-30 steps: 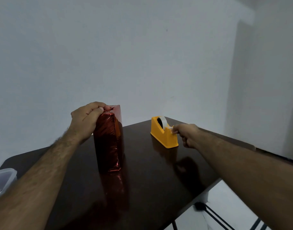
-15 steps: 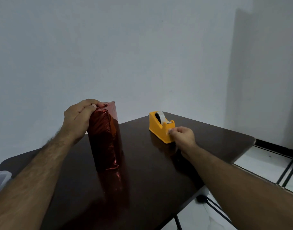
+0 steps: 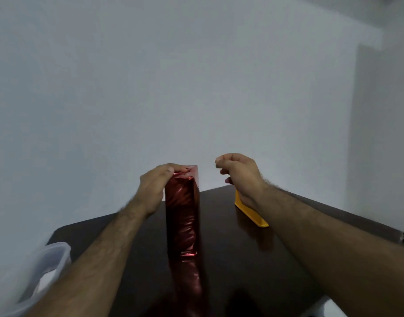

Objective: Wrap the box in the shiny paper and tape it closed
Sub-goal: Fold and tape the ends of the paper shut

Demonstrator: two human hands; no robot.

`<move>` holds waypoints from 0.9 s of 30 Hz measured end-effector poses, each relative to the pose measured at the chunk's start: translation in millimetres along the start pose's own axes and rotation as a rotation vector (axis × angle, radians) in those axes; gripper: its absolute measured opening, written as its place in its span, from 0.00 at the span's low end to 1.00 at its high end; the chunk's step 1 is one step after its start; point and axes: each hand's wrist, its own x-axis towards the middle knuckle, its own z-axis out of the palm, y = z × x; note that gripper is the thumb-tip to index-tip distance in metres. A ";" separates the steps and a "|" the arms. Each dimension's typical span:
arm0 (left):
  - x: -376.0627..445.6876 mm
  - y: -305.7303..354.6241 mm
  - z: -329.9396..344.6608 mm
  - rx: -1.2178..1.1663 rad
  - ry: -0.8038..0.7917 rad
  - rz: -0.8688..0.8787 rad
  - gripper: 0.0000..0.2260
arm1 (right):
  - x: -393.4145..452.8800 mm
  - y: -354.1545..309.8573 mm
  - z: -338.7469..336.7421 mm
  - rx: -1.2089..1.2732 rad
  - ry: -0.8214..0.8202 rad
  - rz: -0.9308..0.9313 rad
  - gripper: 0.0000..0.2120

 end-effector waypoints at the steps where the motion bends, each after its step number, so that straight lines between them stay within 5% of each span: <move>1: -0.4 -0.1 -0.7 0.013 0.010 -0.005 0.18 | 3.9 -11.3 11.7 -0.005 -0.035 0.015 0.03; 10: -1.1 2.5 3.6 0.273 -0.031 -0.034 0.22 | 21.9 -50.6 60.8 -0.196 -0.009 0.348 0.05; 27: -4.4 12.2 8.9 0.428 -0.032 -0.030 0.25 | 39.6 -50.6 68.2 -0.612 -0.120 0.359 0.08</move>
